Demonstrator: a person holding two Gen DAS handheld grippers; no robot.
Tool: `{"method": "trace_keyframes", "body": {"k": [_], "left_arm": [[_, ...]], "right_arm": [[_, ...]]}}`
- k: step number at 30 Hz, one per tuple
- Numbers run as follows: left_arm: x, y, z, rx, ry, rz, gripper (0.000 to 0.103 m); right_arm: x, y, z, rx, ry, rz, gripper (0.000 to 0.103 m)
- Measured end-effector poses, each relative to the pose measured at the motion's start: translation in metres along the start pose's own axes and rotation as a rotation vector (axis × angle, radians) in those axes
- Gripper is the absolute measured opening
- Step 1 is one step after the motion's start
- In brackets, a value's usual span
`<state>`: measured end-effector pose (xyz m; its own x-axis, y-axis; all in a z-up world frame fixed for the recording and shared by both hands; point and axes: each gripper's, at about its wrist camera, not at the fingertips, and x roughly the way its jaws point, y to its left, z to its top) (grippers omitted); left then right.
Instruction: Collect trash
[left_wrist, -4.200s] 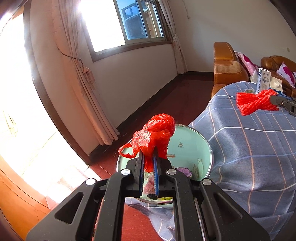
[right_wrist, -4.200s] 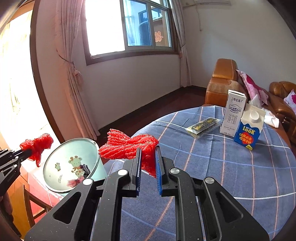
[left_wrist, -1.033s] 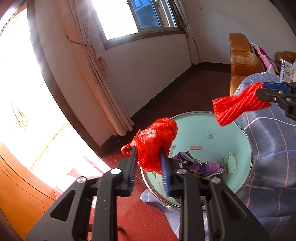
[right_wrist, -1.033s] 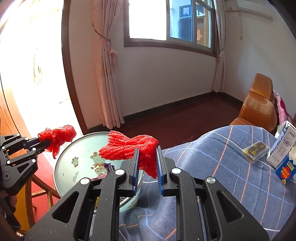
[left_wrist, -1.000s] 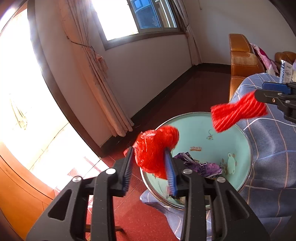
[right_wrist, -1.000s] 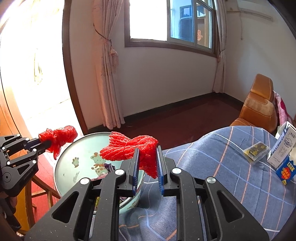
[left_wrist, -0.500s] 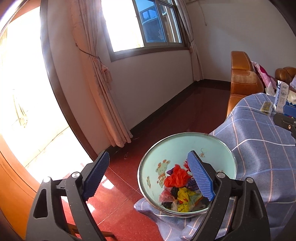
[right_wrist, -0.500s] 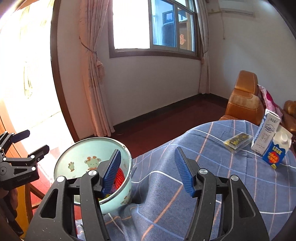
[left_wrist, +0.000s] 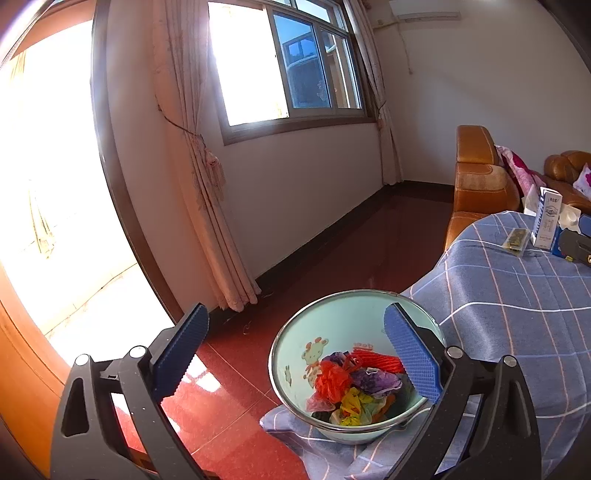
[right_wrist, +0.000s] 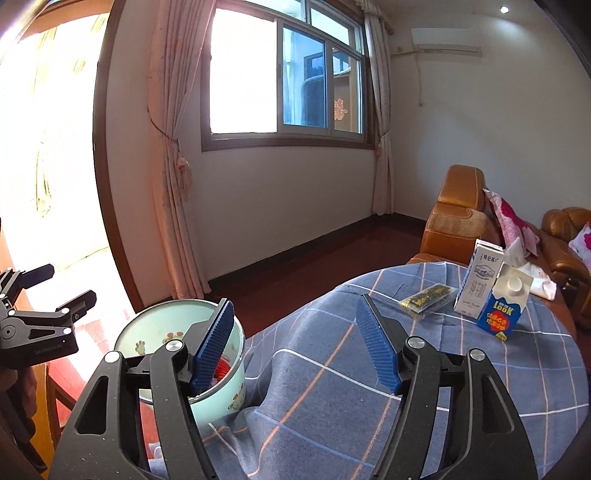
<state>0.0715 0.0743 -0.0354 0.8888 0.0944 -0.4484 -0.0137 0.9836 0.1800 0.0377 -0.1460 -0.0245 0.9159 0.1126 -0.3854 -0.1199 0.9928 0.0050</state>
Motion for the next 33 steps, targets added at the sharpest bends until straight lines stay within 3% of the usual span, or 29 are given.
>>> {"method": "trace_keyframes", "body": {"k": [33], "left_arm": [[-0.0065,-0.0036,0.0031,0.007,-0.019,0.016,0.097]], "right_arm": [[-0.0108,-0.0091,-0.0039,0.027,-0.024,-0.017,0.071]]}}
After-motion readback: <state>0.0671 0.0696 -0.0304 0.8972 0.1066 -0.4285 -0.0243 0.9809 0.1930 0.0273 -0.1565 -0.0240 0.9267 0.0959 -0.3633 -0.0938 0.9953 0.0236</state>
